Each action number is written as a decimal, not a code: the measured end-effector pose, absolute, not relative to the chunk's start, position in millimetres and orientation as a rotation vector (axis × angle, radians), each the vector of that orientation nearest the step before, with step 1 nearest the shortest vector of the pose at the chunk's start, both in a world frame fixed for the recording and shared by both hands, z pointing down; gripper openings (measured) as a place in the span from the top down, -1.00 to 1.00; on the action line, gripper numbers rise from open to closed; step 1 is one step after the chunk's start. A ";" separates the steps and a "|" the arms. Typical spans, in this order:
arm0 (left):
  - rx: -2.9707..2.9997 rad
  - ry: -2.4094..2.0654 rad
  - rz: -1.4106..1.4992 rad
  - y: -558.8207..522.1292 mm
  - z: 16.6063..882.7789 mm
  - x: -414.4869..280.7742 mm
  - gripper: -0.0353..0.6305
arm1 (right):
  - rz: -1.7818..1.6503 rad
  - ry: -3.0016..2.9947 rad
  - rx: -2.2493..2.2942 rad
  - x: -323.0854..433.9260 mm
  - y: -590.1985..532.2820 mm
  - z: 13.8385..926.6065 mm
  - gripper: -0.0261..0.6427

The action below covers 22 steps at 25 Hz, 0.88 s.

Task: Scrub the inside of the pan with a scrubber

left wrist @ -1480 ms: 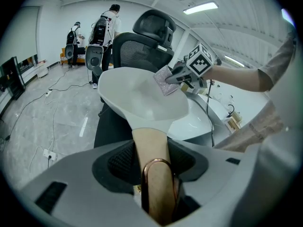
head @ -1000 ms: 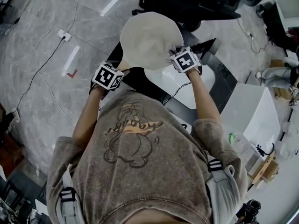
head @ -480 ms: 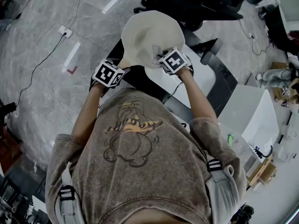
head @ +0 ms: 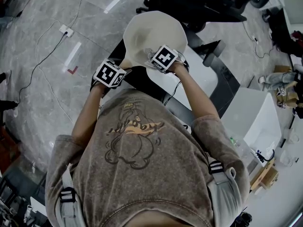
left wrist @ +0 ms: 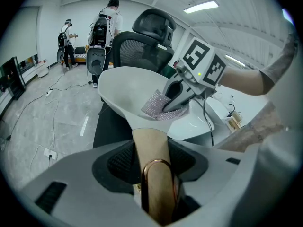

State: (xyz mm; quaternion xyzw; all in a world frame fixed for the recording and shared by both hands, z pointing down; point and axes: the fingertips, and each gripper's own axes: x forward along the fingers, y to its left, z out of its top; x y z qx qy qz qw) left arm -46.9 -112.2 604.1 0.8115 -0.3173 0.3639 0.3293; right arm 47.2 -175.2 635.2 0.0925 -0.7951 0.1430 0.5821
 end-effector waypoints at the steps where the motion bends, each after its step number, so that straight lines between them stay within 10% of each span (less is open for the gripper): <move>1: 2.123 -0.829 0.953 -112.0 604.2 -46.7 0.21 | 0.328 -1.857 0.208 42.7 -175.2 636.9 0.73; 22: 2.111 -0.830 0.954 -111.1 603.8 -47.1 0.21 | 0.415 -1.919 0.298 -12.3 -243.1 670.8 0.72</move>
